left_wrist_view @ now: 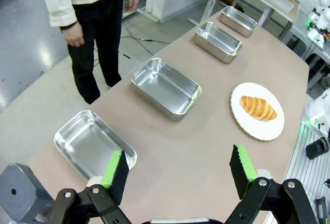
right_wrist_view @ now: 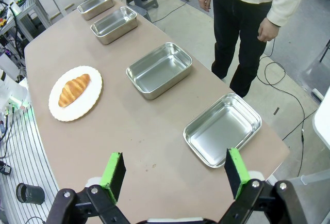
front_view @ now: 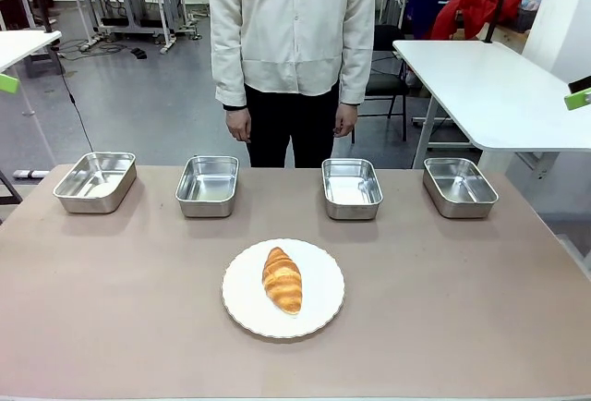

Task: Place the bread in the container.
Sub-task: Place the Butter Roll into the Airtight Container indicated by the human.

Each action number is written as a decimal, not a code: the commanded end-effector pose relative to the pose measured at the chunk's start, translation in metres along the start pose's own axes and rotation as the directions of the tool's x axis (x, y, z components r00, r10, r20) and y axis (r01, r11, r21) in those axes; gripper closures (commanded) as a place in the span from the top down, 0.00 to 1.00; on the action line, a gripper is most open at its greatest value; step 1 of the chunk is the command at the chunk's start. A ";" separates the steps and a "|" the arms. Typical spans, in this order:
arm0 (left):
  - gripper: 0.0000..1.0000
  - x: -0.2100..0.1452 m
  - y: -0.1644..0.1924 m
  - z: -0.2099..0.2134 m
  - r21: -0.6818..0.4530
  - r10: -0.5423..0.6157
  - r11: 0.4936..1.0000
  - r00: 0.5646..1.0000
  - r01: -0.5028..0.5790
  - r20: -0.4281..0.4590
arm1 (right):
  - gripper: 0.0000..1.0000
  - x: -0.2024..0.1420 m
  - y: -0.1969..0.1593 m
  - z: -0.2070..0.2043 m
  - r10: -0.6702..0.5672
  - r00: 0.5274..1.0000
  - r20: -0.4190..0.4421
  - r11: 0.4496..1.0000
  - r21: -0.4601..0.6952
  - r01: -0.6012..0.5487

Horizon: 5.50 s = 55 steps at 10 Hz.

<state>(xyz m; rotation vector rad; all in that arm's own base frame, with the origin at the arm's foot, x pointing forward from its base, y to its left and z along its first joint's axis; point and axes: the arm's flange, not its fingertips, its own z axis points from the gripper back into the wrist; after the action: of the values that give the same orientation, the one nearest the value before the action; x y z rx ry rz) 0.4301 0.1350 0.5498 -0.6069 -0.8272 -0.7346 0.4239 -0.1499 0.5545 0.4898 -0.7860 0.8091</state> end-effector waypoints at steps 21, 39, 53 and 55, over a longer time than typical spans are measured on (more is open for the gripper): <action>1.00 0.001 0.000 0.001 -0.002 -0.005 1.000 1.000 0.005 0.006 | 1.00 0.002 0.000 0.000 0.006 1.000 0.014 1.000 0.000 -0.006; 1.00 0.001 0.000 0.001 -0.002 -0.005 1.000 1.000 0.005 0.006 | 1.00 0.002 0.000 0.000 0.006 1.000 0.014 1.000 0.000 -0.006; 1.00 0.001 0.000 0.001 -0.002 -0.005 1.000 1.000 0.005 0.006 | 1.00 0.000 0.000 0.000 0.000 1.000 0.000 1.000 0.000 0.000; 1.00 0.001 0.000 0.001 -0.002 -0.005 1.000 1.000 0.005 0.006 | 1.00 0.035 0.032 -0.016 0.009 0.999 -0.053 1.000 -0.011 -0.010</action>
<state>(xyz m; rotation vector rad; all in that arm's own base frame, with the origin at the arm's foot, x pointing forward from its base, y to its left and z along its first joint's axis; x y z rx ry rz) 0.4301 0.1350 0.5499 -0.6067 -0.8273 -0.7347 0.4264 -0.1286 0.5627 0.4832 -0.7729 0.8374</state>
